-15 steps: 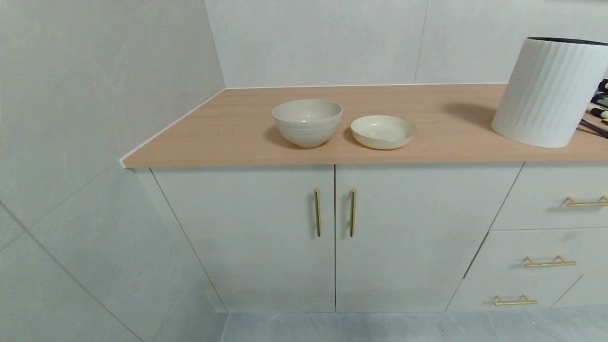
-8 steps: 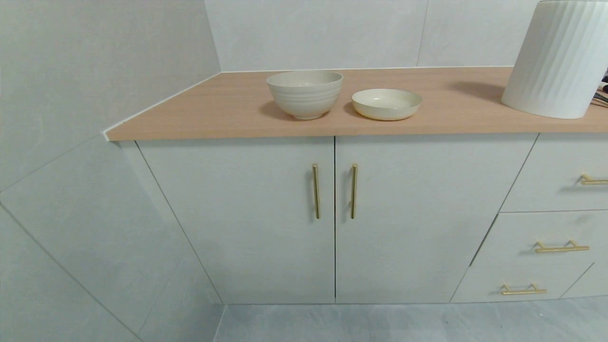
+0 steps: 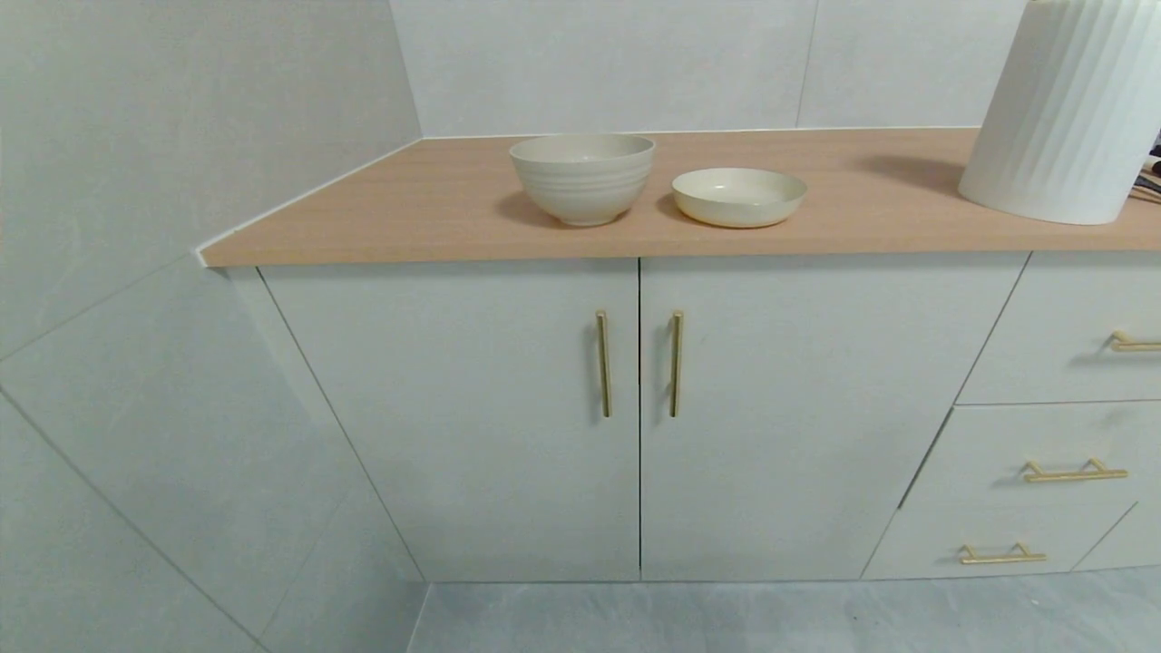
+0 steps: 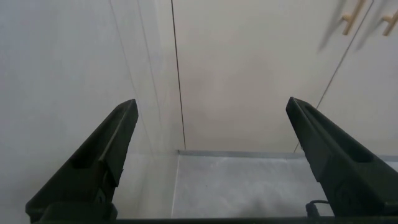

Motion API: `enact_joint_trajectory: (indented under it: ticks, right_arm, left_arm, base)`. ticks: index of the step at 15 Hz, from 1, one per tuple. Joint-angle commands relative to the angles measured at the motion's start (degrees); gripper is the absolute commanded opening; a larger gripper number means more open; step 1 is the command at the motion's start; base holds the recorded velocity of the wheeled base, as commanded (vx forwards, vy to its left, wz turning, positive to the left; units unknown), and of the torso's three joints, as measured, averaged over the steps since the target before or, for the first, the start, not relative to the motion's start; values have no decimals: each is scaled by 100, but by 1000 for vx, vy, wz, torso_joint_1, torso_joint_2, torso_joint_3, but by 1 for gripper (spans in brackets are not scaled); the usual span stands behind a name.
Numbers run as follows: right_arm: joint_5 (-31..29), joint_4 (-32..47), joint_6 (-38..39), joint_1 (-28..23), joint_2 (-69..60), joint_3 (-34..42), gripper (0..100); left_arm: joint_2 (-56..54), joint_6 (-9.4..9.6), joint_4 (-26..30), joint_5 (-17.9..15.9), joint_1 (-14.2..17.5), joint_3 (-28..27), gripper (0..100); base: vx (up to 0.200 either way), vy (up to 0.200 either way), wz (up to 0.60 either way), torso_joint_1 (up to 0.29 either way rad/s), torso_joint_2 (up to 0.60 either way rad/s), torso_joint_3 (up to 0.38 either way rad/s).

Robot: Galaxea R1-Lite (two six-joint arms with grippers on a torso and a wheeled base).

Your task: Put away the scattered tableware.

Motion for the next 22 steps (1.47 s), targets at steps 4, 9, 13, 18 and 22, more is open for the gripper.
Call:
enact_joint_trajectory:
  ticks: [4,9,13,18,22]
  right_arm:
    - [1,-1,1,1,7,0,100]
    - [1,-1,1,1,7,0,100]
    - [10,-1,-148,1,7,0,100]
    - [906,-36,168,256,1422,-1134,100]
    - [959,-36,-52,1055,2583,-1257,100]
  left_arm:
    - [0,3,0,2,1,0,100]
    - [0,12,0,2,1,0,100]
    - [0,21,0,2,1,0,100]
    - [0,21,0,2,1,0,100]
    - [0,21,0,2,1,0,100]
  base:
    - [50,0,0,-5,1,3]
    - [0,0,0,0,0,0]
    - [0,0,0,0,0,0]
    - [0,0,0,0,0,0]
    - [0,0,0,0,0,0]
